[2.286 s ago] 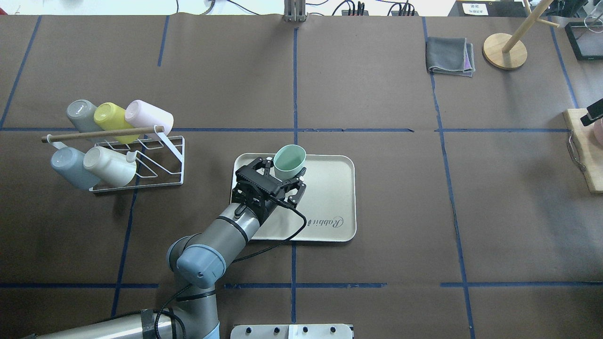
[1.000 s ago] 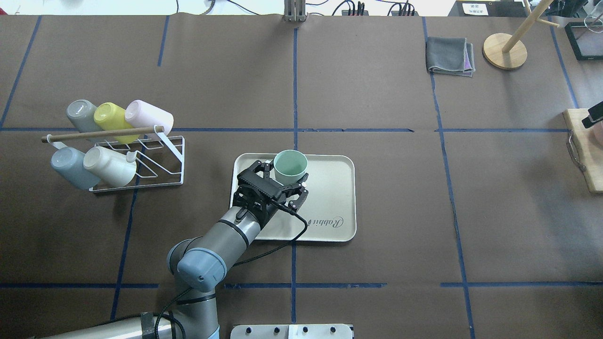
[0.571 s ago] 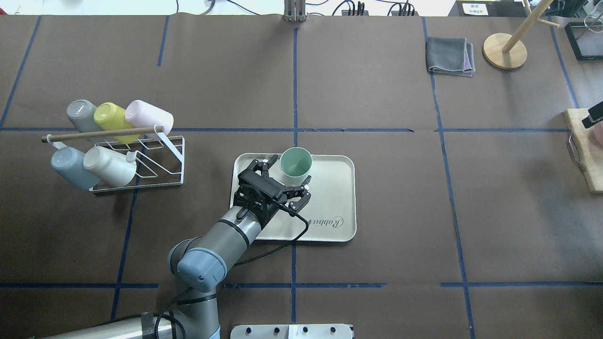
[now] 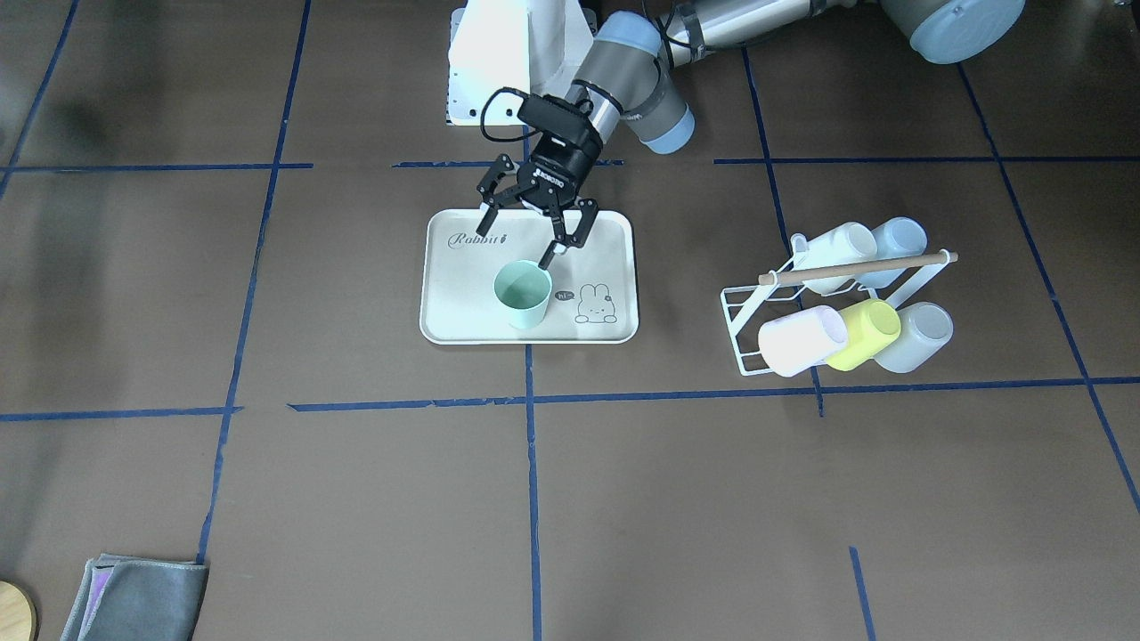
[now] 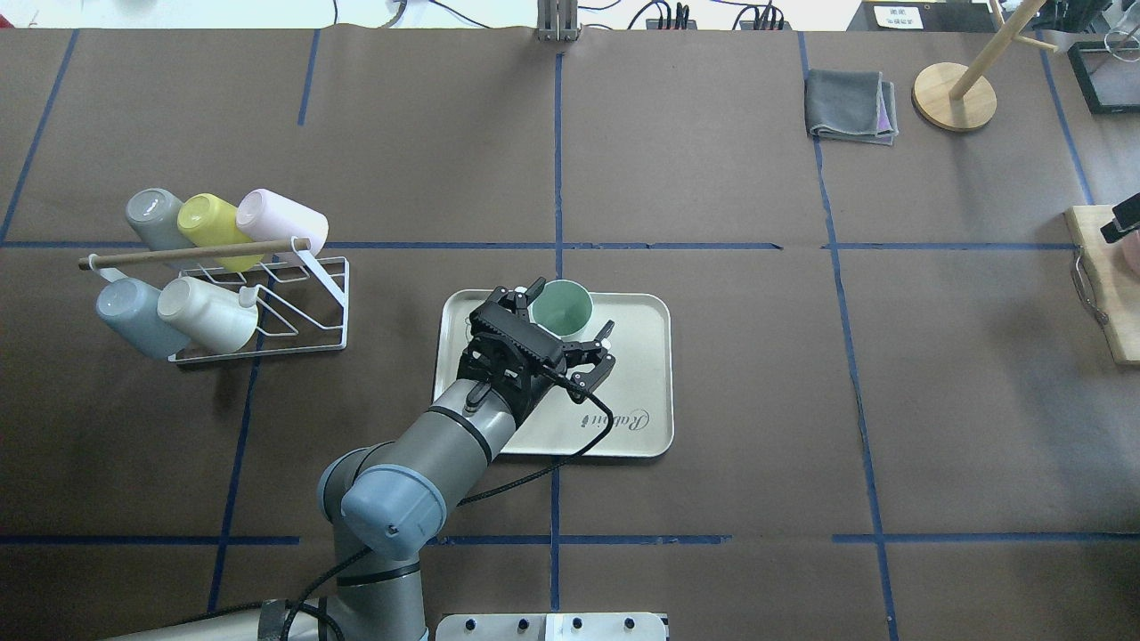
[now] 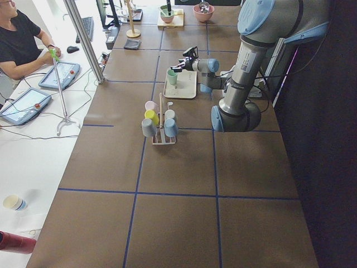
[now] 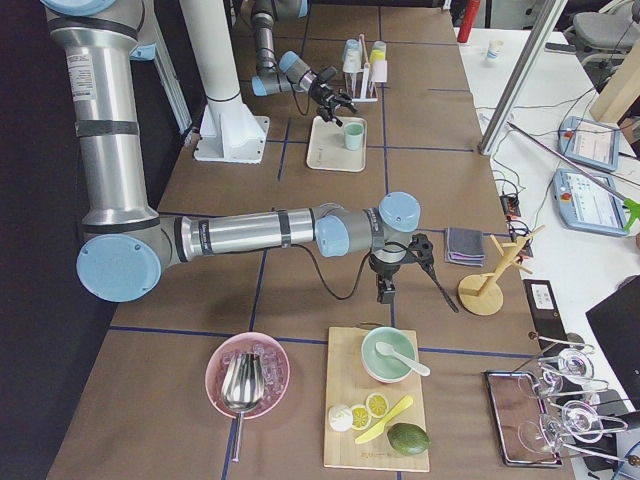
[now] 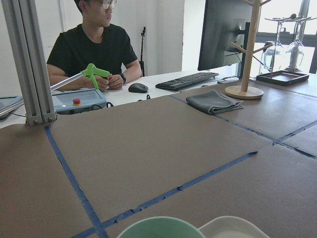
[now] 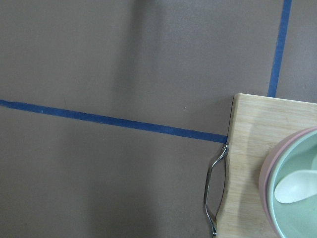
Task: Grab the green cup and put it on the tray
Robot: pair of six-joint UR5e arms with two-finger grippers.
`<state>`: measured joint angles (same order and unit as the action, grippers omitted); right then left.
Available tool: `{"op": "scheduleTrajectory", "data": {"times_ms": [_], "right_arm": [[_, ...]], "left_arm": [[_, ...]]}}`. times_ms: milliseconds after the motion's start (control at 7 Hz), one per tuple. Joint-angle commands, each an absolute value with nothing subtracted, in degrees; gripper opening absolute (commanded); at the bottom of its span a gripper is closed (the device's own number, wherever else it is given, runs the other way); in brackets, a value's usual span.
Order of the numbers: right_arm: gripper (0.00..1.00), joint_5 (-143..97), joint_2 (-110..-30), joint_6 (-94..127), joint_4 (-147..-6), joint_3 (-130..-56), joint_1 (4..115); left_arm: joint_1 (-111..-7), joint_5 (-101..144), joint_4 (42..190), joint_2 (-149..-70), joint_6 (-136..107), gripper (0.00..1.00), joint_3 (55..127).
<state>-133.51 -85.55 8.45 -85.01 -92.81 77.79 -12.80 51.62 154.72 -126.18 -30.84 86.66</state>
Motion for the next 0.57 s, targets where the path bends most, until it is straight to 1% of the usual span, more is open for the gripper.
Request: {"op": "scheduleTrajectory", "data": {"times_ms": [0,143,429], "right_arm": [[1.0,-133.86,-85.43,7.91,-85.08,-92.81,79.97],[1.0,-134.03,-85.43,6.69,-85.17,-92.73,81.55],[1.0,-135.08,-85.08,0.64,-85.6,-90.89,86.2]], "left_arm": [[-14.14,53.86,140.87,-125.86,-30.85,0.99,98.22],[-18.15,58.23,135.75,-125.6,-31.28,1.0,101.83],[-26.84,68.93,124.6,-121.39,-33.03,1.0,107.64]]}}
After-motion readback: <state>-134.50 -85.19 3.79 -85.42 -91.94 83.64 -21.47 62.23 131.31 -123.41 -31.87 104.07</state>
